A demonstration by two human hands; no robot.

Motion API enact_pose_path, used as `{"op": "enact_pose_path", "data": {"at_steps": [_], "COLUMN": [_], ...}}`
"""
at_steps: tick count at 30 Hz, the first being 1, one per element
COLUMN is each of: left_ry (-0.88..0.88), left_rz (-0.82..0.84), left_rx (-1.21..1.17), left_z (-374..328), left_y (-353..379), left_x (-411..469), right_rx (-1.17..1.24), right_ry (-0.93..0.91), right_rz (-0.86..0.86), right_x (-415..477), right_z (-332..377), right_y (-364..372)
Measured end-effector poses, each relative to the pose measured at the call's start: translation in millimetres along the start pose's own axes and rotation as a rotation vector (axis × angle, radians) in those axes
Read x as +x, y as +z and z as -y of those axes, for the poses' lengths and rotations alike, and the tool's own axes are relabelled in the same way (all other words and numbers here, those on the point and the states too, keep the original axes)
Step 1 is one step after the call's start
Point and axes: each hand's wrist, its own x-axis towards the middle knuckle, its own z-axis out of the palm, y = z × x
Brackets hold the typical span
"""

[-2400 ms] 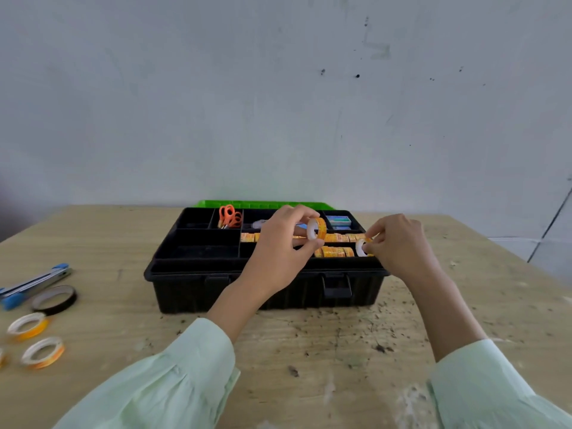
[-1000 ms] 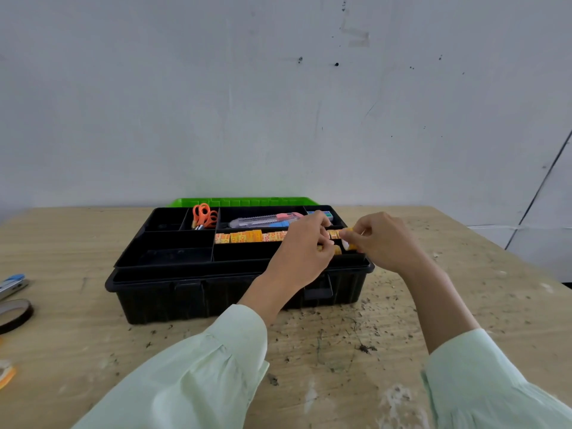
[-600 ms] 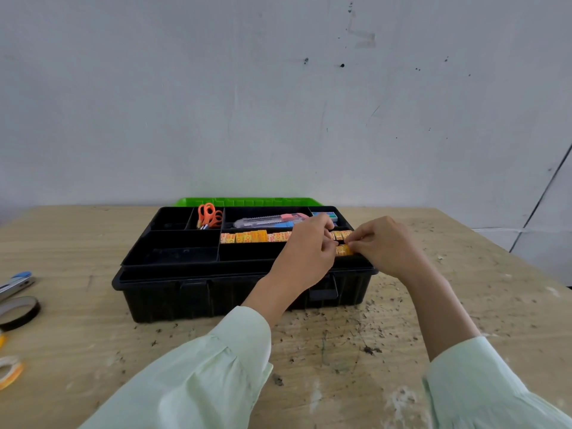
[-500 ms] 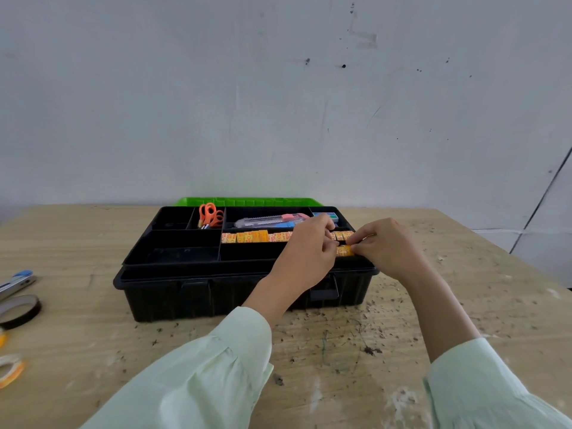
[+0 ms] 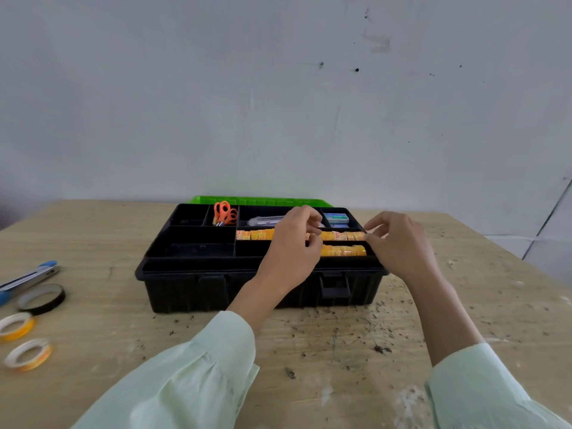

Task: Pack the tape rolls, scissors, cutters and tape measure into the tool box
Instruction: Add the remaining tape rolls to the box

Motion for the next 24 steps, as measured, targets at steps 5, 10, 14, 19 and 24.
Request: {"op": "enact_pose_path", "data": {"at_steps": [5,10,14,19,24], "left_ry": [0.022,-0.041,-0.123,-0.441,-0.718], "left_rz": [-0.166,-0.332,-0.457,-0.268,0.021], "left_rx": [0.09,0.236,0.323,0.607,0.836], "left_z": [12.1,34.1,51.9,80.6,94.7], "left_y": [-40.8,-98.4,-146.5,-201.6,-232.4], "left_x": [-21.9,-50.8,-80.9,-130.8,-172.4], "right_rx": [0.167,0.225,0.23,0.155,0.257], "right_ry": [-0.235,-0.401,-0.497,-0.505,-0.631], "right_rz": [-0.093,-0.057,0.032,0.225,0.044], "right_x": [-19.5,-45.9,-68.2,-85.9,-107.6], "right_z": [48.0,101.5,141.9,171.3,192.9], "right_y": [30.8,84.3,112.9,134.5,152.1]}}
